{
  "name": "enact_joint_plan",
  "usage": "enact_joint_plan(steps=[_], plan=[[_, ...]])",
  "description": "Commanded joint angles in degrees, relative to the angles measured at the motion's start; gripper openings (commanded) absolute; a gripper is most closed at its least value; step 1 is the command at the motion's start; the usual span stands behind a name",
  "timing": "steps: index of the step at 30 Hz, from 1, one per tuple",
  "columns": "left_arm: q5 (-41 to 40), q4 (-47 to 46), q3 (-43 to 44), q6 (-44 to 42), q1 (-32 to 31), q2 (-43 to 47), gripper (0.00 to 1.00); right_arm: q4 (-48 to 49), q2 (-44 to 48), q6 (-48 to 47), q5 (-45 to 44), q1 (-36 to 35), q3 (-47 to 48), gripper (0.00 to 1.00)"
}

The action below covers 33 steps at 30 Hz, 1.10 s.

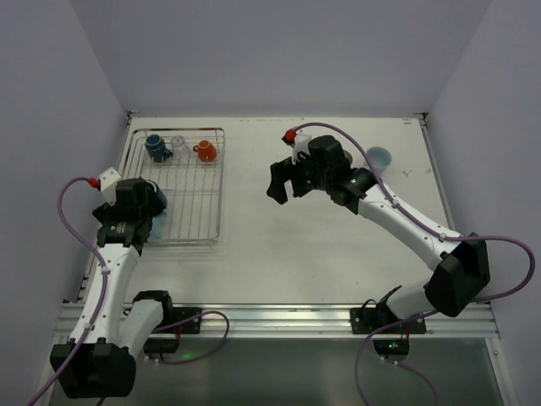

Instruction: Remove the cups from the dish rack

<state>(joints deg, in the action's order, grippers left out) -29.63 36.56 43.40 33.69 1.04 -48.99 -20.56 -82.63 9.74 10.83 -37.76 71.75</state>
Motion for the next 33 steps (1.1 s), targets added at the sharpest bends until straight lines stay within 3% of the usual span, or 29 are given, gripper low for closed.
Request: enact_joint_plan(steps=[1,7,19,24,30,31,33], plan=[[0.53,-4.12,0.38,-1.34,2.9,-1.72,1.0,1.92,0.54,0.81,2.7,-0.03,1.03,0.92],[5.62,-8.95,-1.03,-2.92,7.83,-6.38,1.0,1.83,0.45,1.07,3.5,-0.04,0.85,0.92],[9.68,-11.51,-3.41,-3.37,8.63,-11.56,0.99,1.31,-0.95,0.99,3.94,-0.04,1.38,0.92],[8.8,-11.33,-4.28,-2.93,8.63,-9.98,0.79,1.22,-1.13,0.9,3.67,-0.04,1.47,0.92],[8.53,-11.33,-3.85,-3.55,8.63,-7.79,0.44,1.4,-1.04,0.99,4.11,-0.12,1.38,0.92],[9.49,-11.33,-3.76,-3.89,8.63,-7.44,0.34,1.4,-1.13,1.07,4.11,-0.12,1.29,0.92],[10.29,-11.59,-3.76,-4.25,8.63,-6.47,0.26,1.31,-1.39,1.07,4.02,-0.04,1.38,0.92]])
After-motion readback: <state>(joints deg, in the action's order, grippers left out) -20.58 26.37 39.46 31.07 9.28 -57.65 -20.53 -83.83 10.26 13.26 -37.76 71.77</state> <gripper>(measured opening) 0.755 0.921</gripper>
